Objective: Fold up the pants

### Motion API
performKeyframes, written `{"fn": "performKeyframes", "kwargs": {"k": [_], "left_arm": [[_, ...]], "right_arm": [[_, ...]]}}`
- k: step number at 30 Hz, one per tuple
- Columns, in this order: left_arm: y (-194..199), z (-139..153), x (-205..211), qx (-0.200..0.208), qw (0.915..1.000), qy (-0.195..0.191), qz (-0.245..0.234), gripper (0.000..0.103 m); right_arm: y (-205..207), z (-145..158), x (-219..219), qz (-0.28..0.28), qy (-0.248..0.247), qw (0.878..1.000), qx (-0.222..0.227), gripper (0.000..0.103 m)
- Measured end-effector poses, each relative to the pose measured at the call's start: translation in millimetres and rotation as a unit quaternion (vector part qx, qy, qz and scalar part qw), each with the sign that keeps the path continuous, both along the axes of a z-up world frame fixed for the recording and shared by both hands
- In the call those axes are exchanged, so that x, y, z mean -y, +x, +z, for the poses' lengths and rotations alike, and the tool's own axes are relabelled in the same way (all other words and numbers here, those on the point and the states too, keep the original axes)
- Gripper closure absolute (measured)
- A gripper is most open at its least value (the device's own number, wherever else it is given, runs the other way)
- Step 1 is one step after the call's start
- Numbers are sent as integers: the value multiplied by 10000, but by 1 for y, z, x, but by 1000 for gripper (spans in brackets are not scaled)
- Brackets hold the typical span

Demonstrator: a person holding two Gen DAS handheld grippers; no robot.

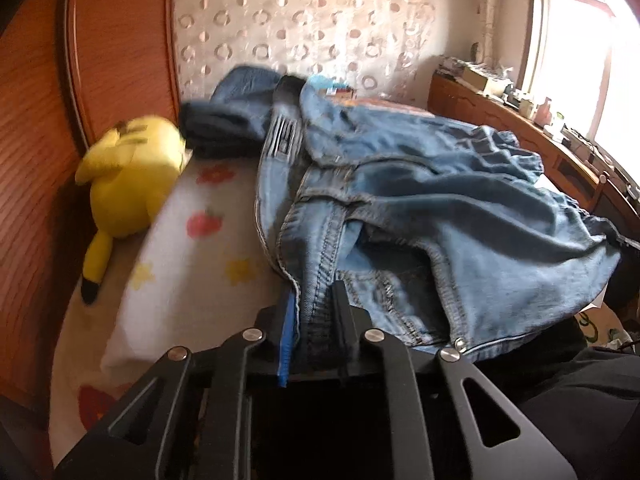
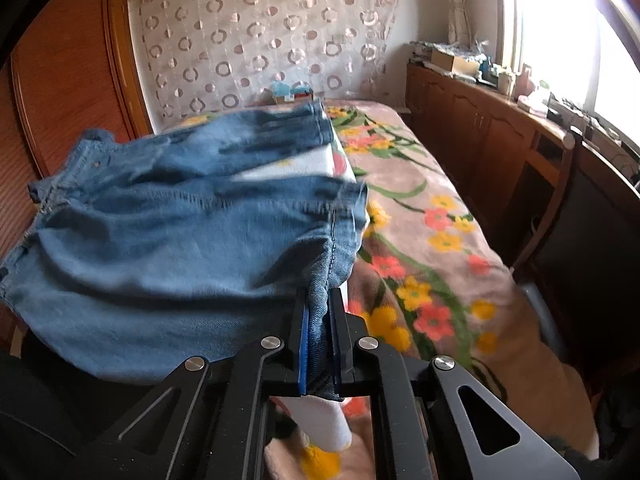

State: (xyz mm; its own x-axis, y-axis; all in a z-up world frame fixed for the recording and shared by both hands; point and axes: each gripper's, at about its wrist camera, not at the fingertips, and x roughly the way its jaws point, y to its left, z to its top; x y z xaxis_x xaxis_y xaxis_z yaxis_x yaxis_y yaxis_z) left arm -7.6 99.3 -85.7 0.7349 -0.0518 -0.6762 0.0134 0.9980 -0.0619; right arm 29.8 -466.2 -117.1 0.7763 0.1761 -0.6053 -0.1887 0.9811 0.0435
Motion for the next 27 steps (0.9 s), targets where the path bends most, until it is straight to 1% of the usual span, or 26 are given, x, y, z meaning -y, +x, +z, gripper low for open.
{"fn": "performKeyframes", "kwargs": {"k": [4, 8, 14, 17, 21, 24, 27], "left_arm": [[0, 21, 4, 241, 9996, 94, -85, 86], [6, 41, 2, 474, 9988, 66, -58, 86], [28, 67, 2, 729, 9970, 241, -111, 86], [46, 80, 0, 850, 9958, 325, -103, 86], [74, 88, -1, 901, 9950, 410, -98, 86], [92, 84, 2, 843, 9952, 480, -129, 86], [107, 74, 3, 716, 9960, 516, -131, 86]], "right_arm": [[-3, 24, 4, 125, 143, 9993, 326, 96], [0, 44, 5, 215, 178, 9975, 655, 96], [16, 65, 3, 305, 223, 9935, 1074, 96], [33, 62, -6, 366, 158, 9921, 1187, 96], [66, 45, -15, 347, 93, 9929, 1133, 96], [87, 31, -26, 357, -19, 9946, 979, 96], [103, 7, -31, 368, -122, 9967, 718, 96]]}}
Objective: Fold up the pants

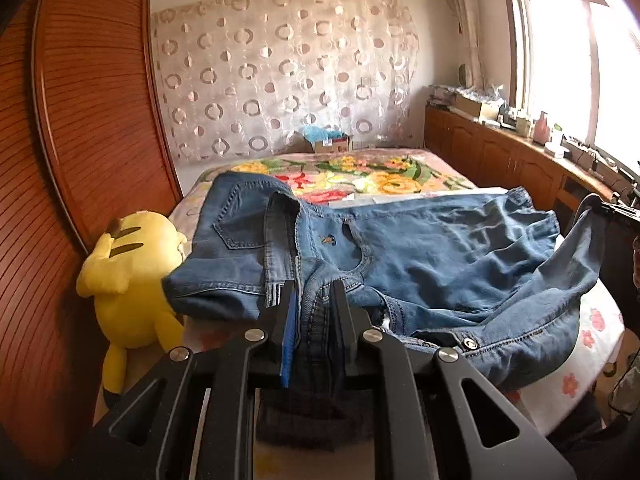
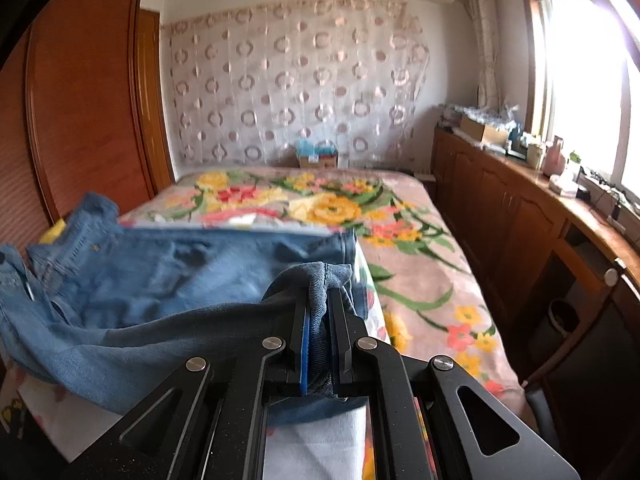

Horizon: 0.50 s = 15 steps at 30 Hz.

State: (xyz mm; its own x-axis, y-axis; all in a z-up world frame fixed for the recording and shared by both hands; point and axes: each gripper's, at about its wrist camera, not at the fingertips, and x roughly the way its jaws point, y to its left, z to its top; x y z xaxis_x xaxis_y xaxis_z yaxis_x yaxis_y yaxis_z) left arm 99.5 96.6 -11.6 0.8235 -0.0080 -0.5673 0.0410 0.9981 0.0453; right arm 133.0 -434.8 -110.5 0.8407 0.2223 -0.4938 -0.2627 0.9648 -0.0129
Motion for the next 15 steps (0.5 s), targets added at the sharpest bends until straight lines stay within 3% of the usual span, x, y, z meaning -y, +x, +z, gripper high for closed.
{"fn": "performKeyframes", "kwargs": {"k": [4, 11, 15], "left_arm": [[16, -2, -4, -78, 10000, -12, 58, 86], [56, 13, -9, -22, 9999, 62, 80, 86], [86, 17, -11, -66, 9999, 133, 83, 86]], "right_arm": [[10, -13, 3, -19, 82, 9999, -75, 96], [28, 15, 6, -45, 170, 9997, 192, 96], [47, -1, -8, -96, 90, 9998, 169, 96]]}}
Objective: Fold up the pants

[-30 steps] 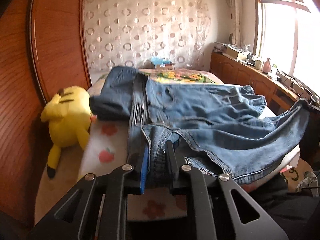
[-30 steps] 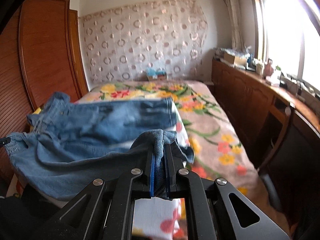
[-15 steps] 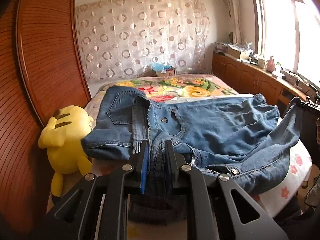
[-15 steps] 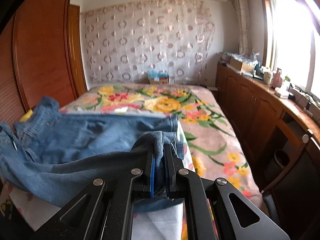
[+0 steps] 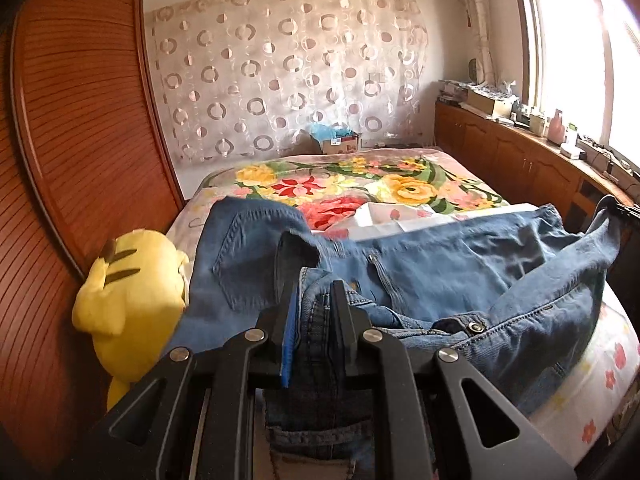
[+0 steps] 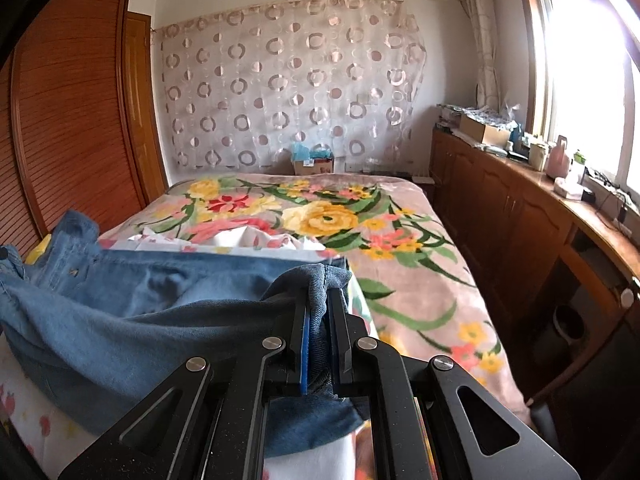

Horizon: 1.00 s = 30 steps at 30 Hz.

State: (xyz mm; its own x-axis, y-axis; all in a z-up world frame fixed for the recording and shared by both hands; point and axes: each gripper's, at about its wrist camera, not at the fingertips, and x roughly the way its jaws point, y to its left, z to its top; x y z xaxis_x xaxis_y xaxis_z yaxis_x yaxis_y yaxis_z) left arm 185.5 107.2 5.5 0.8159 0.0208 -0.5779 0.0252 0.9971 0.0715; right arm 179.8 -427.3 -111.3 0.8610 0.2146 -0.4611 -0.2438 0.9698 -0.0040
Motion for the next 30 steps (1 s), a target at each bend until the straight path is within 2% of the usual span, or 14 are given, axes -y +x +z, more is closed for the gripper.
{"fn": "performKeyframes", "kwargs": {"k": [8, 16, 18, 20, 24, 27, 28, 30], "left_arm": [[59, -6, -2, -194, 9998, 96, -33, 86], [83, -32, -6, -599, 9982, 0, -33, 86], [82, -31, -9, -628, 9980, -23, 24, 78], [76, -25, -11, -553, 9984, -2, 72, 62], [60, -13, -17, -387, 9992, -37, 116, 51], [46, -9, -21, -319, 9994, -129, 92, 34], [44, -11, -22, -315, 9993, -160, 80, 30], [42, -18, -22, -411, 9991, -131, 45, 30]], "right_arm": [[34, -11, -21, -79, -169, 9997, -186, 96], [57, -37, -35, -79, -331, 9977, -581, 96], [60, -40, -38, -85, -348, 9974, -631, 96], [66, -36, -41, -91, -362, 9971, -659, 96], [78, -19, -34, -100, -404, 9969, -670, 96], [80, -17, -35, -119, -415, 9968, -673, 96], [80, -17, -34, -124, -411, 9968, -680, 96], [79, -18, -33, -126, -402, 9968, -672, 96]]}}
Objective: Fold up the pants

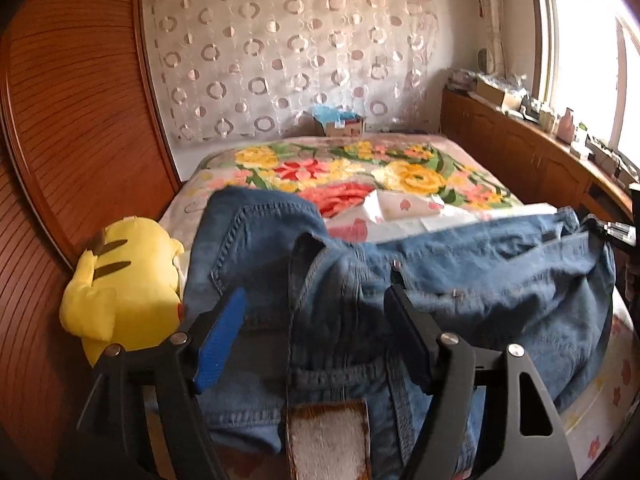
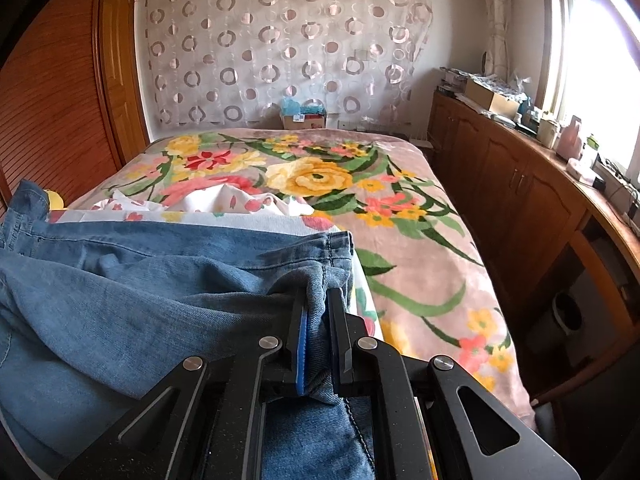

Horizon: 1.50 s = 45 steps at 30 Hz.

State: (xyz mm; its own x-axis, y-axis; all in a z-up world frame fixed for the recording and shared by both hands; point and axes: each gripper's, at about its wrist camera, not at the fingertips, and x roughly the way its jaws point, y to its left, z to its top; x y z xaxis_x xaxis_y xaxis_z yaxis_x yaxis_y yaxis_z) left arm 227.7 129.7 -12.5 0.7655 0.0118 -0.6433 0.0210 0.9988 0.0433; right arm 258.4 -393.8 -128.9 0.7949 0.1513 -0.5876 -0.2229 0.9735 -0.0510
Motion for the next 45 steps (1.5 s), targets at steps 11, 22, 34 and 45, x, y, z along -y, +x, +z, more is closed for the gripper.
{"fn": "performKeyframes", "kwargs": {"k": [11, 22, 34, 45], "left_arm": [[24, -36, -11, -347, 9967, -662, -310, 67], [14, 18, -1, 386, 9975, -558, -193, 89], [72, -8, 1, -18, 9995, -315, 28, 89], [72, -15, 3, -71, 9996, -281, 22, 89]], "right_arm": [[-7, -1, 5, 50, 71, 10000, 40, 96], [-9, 16, 17, -31, 391, 9989, 261, 96], [30, 0, -3, 3, 217, 9998, -13, 82], [-9, 2, 9, 89, 224, 9997, -42, 63]]}}
